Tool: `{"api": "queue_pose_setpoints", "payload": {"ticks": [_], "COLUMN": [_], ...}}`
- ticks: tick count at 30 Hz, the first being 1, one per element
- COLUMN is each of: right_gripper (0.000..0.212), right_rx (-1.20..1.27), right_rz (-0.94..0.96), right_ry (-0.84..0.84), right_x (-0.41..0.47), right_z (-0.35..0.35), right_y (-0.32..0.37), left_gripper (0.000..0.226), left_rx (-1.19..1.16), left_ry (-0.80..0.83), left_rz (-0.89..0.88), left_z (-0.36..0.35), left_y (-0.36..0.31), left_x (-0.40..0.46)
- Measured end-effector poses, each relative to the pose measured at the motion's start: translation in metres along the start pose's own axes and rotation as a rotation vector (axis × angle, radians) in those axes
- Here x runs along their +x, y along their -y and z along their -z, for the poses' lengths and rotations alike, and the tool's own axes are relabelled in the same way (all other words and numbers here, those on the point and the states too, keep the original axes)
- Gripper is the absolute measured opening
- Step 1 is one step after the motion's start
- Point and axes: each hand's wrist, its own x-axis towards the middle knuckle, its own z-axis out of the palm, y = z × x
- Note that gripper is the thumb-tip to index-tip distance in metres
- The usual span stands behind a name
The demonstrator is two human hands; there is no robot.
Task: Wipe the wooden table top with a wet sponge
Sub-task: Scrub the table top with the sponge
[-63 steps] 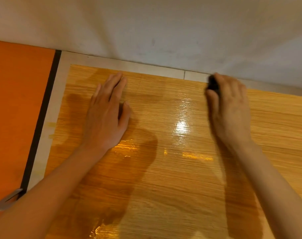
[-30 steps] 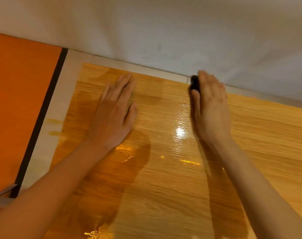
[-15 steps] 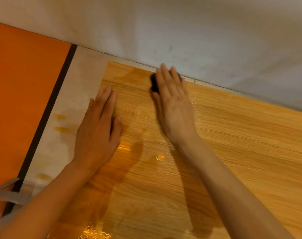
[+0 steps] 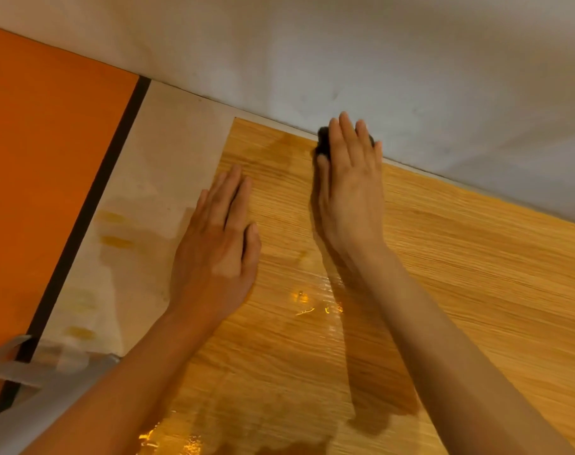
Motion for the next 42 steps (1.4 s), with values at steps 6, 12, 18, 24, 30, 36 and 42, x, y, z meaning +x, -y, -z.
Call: {"api": "queue_pose_setpoints", "payload": {"ticks": [6, 12, 18, 24, 30, 36, 42], "right_gripper": [0.047, 0.047, 0.048, 0.045, 0.04, 0.031, 0.039], "right_rx": [-0.035, -0.037, -0.101, -0.129, -0.032, 0.021, -0.045], "right_rz": [0.055, 0.072, 0.064, -0.075, 0.165, -0.053, 0.019], "right_ry": [0.07, 0.046, 0.07, -0.082, 0.152, 0.221, 0.219], "right_x": [-0.085, -0.006, -0.009, -0.003, 0.044, 0.025, 0.045], "right_z": [0.004, -0.013, 0.02, 0.01, -0.021, 0.048, 0.01], "right_y": [0.024, 0.033, -0.03, -0.019, 0.058, -0.035, 0.013], "left_gripper": [0.054, 0.055, 0.054, 0.053, 0.054, 0.056, 0.055], "left_rx": [0.068, 0.076, 0.021, 0.006, 0.047, 0.05, 0.03], "left_ry": [-0.041, -0.034, -0.052, -0.057, -0.041, -0.008, -0.047], "left_rz": [-0.048, -0.036, -0.032, -0.024, -0.022, -0.033, -0.038], "left_z": [0.001, 0.002, 0.0, 0.002, 0.003, 0.002, -0.001], "left_y": [-0.002, -0.003, -0.004, -0.003, -0.005, -0.004, -0.004], "left_x": [0.001, 0.002, 0.002, 0.002, 0.003, 0.003, 0.002]}}
